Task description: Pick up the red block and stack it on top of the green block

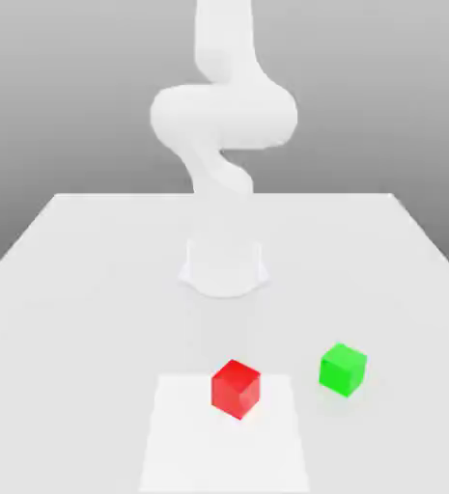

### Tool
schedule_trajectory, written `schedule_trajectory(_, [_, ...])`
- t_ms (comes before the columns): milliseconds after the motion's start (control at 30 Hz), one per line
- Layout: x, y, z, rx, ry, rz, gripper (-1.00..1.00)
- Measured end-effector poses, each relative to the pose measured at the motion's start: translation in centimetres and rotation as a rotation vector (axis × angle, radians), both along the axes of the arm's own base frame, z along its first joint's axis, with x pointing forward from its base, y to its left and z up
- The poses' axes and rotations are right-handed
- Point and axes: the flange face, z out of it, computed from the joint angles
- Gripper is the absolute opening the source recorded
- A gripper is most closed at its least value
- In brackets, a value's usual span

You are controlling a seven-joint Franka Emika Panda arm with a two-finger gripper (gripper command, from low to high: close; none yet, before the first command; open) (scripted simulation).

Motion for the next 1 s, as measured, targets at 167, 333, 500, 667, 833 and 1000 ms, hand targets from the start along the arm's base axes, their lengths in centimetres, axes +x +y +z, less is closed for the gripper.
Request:
schedule_trajectory(167, [4.6, 0.2, -12.4, -0.084, 0.178, 0.194, 0.0])
schedule_trajectory(333, [5.4, 1.2, -24.9, -0.173, 0.35, 0.402, 0.0])
schedule_trajectory(500, [2.3, 2.1, -37.6, -0.272, 0.535, 0.646, 0.0])
schedule_trajectory(667, [-1.3, 2.2, -46.2, -0.341, 0.652, 0.819, 0.0])
schedule_trajectory(833, [-1.5, 2.1, -50.0, -0.343, 0.658, 0.824, 0.0])
schedule_trajectory(1000, [-1.7, 2.1, -51.4, -0.341, 0.661, 0.823, -1.0])
